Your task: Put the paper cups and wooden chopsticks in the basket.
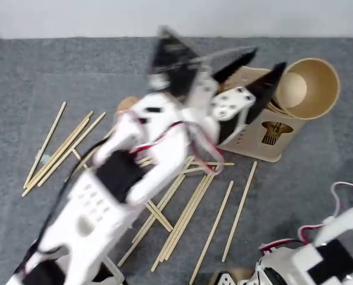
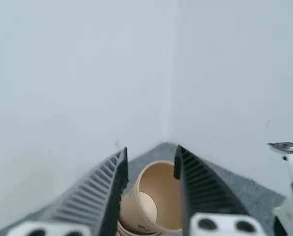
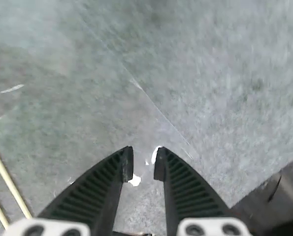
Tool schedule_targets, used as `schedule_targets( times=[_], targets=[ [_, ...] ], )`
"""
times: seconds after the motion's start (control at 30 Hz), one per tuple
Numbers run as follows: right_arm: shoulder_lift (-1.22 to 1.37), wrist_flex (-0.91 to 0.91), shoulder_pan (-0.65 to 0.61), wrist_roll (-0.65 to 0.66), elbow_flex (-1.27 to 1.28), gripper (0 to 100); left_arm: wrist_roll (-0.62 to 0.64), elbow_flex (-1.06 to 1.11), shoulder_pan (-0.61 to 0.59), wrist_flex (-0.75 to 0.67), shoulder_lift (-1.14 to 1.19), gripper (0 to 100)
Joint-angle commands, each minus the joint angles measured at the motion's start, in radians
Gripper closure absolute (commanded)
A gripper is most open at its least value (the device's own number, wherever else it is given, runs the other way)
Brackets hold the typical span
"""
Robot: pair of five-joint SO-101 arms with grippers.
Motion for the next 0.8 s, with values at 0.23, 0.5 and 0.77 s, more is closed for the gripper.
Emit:
schedule_targets(
  times=[0.23, 0.5, 0.77],
  targets=[
    [-0.189, 0.036, -0.338, 0.005, 0.034, 99.0, -0.158, -0.051, -0.204, 0.25, -0.373, 95],
    [-0.222, -0.082, -0.628, -0.095, 0.071, 98.9, -0.157, -0.051, -0.466, 0.457, -0.491, 95],
    [-0.225, -0.309, -0.708, -0.184, 0.052, 98.9, -0.157, -0.05, -0.591, 0.591, -0.559, 95]
  ],
)
